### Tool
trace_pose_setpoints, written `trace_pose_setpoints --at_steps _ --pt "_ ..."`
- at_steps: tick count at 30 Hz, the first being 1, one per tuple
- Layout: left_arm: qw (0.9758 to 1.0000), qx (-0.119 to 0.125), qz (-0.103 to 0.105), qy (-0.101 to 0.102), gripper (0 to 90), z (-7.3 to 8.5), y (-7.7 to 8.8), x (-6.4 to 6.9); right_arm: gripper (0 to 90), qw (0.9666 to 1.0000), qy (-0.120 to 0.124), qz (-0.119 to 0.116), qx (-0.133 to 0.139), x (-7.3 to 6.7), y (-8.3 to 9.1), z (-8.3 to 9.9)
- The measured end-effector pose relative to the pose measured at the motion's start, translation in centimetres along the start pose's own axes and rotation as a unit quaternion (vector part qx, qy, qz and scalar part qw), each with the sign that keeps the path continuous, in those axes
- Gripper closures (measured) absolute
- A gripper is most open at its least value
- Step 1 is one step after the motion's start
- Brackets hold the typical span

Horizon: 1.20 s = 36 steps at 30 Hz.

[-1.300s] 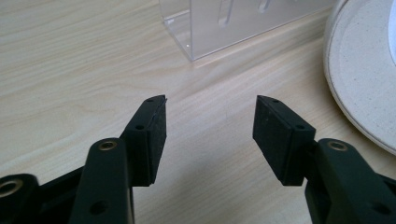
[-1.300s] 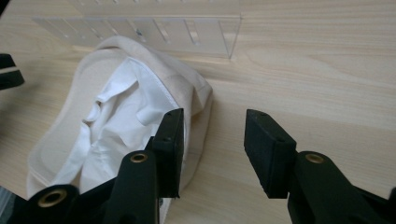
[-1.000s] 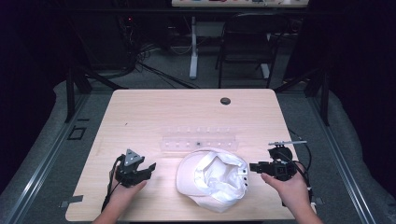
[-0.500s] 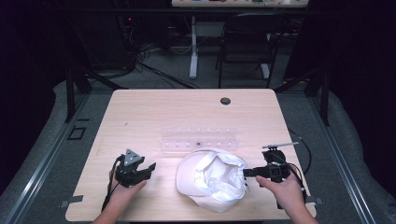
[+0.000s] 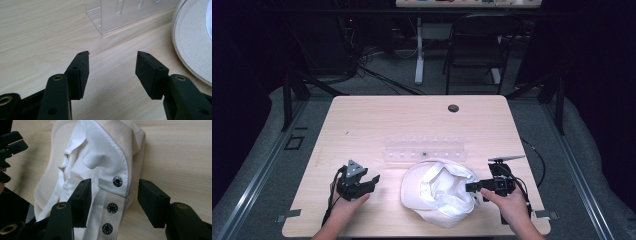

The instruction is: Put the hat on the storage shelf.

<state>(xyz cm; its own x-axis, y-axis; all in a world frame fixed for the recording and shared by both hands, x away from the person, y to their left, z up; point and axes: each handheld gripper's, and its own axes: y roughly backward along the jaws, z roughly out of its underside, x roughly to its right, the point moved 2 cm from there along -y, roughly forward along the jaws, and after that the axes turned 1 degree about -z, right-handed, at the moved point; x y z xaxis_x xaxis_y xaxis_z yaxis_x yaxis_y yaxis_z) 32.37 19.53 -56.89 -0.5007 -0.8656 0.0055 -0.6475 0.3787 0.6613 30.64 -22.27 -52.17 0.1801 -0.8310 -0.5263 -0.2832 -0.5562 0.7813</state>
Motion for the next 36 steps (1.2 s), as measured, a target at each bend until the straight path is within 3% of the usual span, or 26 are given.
trace_pose_setpoints --at_steps 5,10,20,23,25,30,36 --pt "1.0000 0.006 0.000 -0.001 44.8 -0.1 0.0 0.0 44.5 0.9991 -0.024 -0.030 -0.016 0.1 -0.3 -0.1" --pt "1.0000 0.006 0.003 -0.001 44.8 -0.2 -0.1 0.2 45.0 0.9990 -0.022 -0.027 -0.029 0.2 -0.6 0.0" --pt "0.9998 0.011 -0.008 -0.016 44.5 -0.3 0.1 0.5 54.2 0.9985 -0.028 -0.044 -0.014 -0.7 0.0 -0.4" --pt "0.9998 0.010 -0.007 -0.016 44.5 -0.3 0.0 0.6 58.1 0.9977 -0.030 -0.060 -0.012 -0.6 0.3 -0.5" --pt "0.9999 0.010 -0.007 -0.012 44.5 -0.3 0.1 0.4 63.4 0.9959 -0.044 -0.078 -0.011 -0.6 0.5 -0.7" --pt "0.9999 0.007 -0.007 -0.006 44.5 -0.3 0.0 0.2 72.6 0.9964 -0.043 -0.072 -0.011 -0.6 0.5 -1.0" --pt "0.9999 0.008 -0.002 -0.006 44.6 -0.4 -0.1 0.2 75.7 0.9978 -0.027 -0.059 -0.014 -0.8 0.4 -1.1"
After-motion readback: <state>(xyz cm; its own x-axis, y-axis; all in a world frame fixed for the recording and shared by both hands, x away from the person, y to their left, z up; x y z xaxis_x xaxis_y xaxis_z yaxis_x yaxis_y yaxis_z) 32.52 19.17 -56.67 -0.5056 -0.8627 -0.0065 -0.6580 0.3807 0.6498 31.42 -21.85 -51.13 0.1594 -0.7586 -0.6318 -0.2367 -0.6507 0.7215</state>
